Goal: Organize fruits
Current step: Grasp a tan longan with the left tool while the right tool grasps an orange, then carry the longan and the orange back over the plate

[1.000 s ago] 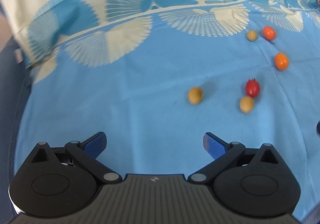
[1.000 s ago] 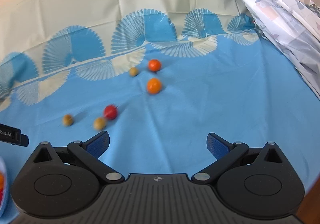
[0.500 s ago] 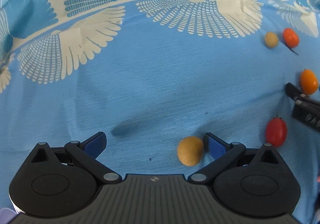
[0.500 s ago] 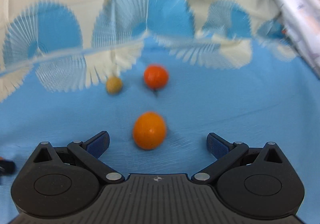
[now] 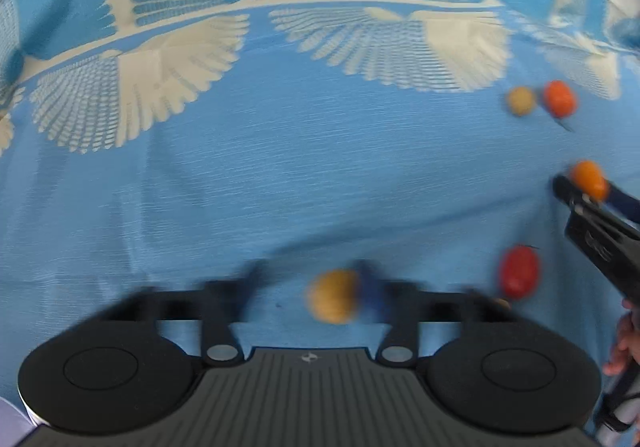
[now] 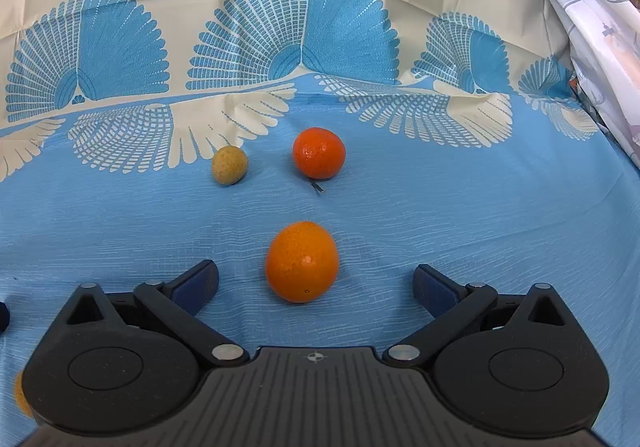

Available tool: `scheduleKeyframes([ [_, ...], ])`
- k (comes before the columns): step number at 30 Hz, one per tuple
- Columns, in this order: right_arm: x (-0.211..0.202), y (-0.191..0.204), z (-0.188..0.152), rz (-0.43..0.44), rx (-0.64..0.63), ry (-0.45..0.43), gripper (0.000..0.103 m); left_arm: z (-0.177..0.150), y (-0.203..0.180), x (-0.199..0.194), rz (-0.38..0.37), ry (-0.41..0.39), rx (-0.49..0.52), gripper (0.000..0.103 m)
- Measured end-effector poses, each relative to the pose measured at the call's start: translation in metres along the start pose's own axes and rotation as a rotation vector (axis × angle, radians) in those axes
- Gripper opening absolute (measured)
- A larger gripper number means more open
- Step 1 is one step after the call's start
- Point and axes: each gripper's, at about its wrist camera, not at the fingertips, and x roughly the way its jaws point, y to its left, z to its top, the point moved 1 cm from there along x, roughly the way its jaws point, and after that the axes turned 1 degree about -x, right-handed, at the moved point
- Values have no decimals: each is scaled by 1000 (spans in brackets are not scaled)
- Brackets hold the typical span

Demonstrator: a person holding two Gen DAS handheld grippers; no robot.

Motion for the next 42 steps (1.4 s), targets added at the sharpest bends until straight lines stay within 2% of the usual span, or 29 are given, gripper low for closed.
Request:
scheduleKeyframes([
  [1,-4,3,1,-4,-20,-6,35,-1,-3,-5,6,-11,12,26],
  [5,-15,-2,2,-2,27,44,36,-9,-7,-27,-22,-27,22,26],
  [8,-38,-8,1,-4,85,58,36,-21,-4,-54,-33,-38,20,26],
  [12,-90,-12,-10,25,137,65,36,-47,9,-92,-45,-43,6,26],
  [17,-168,2,-27,79,154,69,36,-88,34,-146,-23,-45,-18,26],
  [26,-304,57,-30,230,43,-28,36,-158,86,-246,68,-61,-69,26],
  [30,-350,88,-35,333,0,-46,36,-192,113,-283,103,-73,-107,26],
  [35,-401,125,-49,450,-48,-38,36,-235,146,-314,155,-69,-155,26],
  [42,-452,162,-72,532,-164,-24,36,-284,183,-342,153,-95,-251,26],
])
